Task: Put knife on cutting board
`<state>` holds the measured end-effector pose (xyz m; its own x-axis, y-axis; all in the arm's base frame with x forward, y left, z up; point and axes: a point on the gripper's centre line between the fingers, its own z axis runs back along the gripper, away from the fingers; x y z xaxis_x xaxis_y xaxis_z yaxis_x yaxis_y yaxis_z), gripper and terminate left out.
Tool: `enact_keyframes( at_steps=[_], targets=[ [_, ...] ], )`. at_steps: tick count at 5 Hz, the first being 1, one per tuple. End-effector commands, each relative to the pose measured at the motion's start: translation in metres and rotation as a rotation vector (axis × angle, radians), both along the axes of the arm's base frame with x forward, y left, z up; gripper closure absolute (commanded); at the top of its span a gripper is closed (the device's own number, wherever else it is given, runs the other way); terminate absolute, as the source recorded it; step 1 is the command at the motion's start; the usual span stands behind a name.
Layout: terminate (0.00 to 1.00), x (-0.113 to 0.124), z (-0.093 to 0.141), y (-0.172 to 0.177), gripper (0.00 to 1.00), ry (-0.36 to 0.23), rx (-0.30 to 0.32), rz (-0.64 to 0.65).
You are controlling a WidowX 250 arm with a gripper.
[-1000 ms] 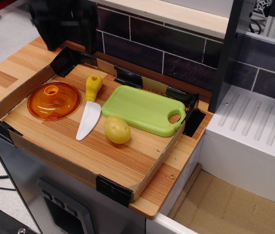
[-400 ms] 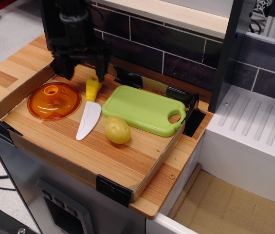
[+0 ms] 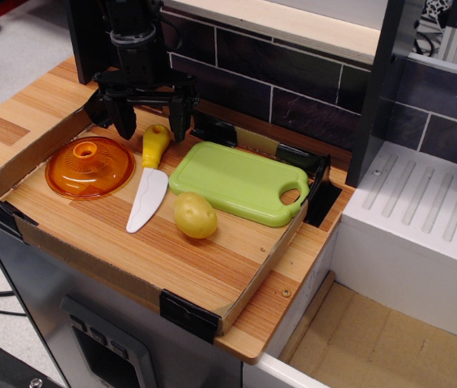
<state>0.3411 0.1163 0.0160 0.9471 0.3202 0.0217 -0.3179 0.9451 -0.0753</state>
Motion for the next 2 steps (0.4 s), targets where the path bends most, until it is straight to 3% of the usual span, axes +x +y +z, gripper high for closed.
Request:
enact_keyframes(
  at_steps=[1,2],
  targets=[
    [0.00,0.0071,0.0067,0.0025,0.00,-0.042,0.037,0.008],
    [0.00,0.0061,-0.0010,0.0004,0.00,-0.019,0.051,0.008]
  ],
)
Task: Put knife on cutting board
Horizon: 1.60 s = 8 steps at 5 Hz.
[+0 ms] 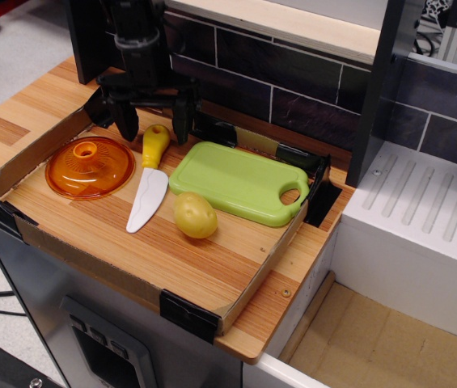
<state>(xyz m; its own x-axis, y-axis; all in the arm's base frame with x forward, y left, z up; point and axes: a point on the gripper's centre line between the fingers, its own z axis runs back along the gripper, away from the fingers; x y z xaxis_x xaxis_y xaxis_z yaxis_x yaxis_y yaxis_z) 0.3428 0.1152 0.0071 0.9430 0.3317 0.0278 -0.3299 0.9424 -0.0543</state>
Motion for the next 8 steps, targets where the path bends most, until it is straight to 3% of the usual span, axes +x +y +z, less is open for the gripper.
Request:
enact_keyframes(
  at_steps=[1,2,4,7,8],
  targets=[
    [0.00,0.001,0.002,-0.001,0.00,-0.023,0.040,-0.015],
    [0.00,0.000,0.004,-0.001,1.00,-0.052,0.028,0.049],
    [0.00,0.005,0.018,0.003,1.00,-0.068,-0.004,0.052],
    [0.00,-0.001,0.058,0.009,1.00,0.026,-0.017,-0.165],
    [0.00,0.002,0.078,0.005,1.00,0.018,-0.113,0.005]
  ],
)
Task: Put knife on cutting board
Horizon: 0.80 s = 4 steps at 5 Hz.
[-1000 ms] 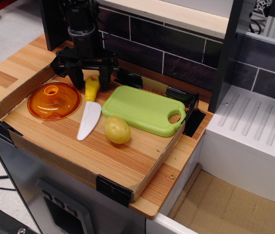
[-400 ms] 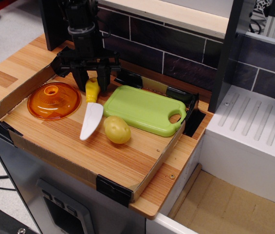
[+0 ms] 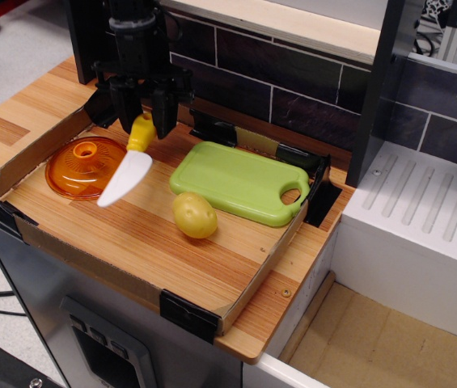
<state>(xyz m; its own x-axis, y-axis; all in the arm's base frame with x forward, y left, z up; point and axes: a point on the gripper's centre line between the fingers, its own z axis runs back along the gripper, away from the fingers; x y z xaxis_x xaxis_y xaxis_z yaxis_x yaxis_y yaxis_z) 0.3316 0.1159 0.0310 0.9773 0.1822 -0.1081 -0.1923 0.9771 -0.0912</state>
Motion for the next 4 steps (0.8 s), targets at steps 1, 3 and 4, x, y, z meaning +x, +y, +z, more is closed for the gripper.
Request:
enact_keyframes(
  at_steps=[1,3,4],
  targets=[
    [0.00,0.012,0.078,-0.003,1.00,-0.104,-0.052,0.408],
    [0.00,0.006,0.085,0.003,1.00,-0.234,-0.106,0.900],
    [0.00,0.002,0.064,0.001,1.00,-0.198,-0.026,1.068]
  ],
)
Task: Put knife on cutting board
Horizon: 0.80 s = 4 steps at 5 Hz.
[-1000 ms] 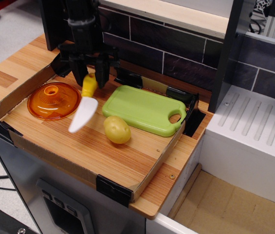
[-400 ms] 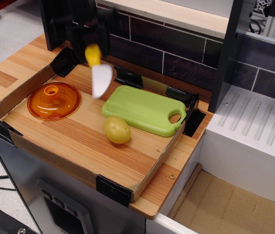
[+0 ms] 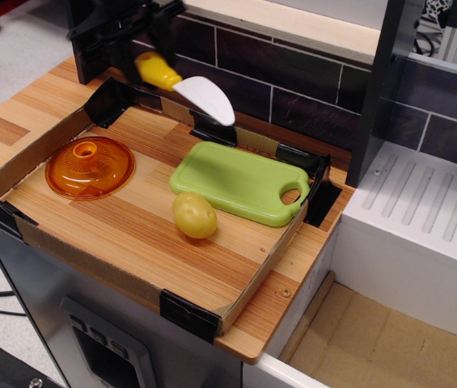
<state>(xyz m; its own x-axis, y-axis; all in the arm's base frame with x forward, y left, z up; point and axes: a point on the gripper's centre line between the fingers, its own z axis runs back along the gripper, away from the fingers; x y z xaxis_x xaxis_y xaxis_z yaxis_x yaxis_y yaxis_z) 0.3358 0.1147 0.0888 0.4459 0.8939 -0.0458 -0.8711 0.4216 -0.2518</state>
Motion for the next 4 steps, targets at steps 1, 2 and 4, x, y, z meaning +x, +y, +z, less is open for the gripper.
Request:
enact_keyframes(
  at_steps=[1,2,4],
  targets=[
    [0.00,-0.006,-0.014,0.000,1.00,-0.016,0.083,0.195],
    [0.00,0.000,-0.027,-0.006,1.00,0.006,0.076,0.214],
    [0.00,-0.001,-0.045,-0.018,0.00,0.081,0.087,0.155]
  ],
)
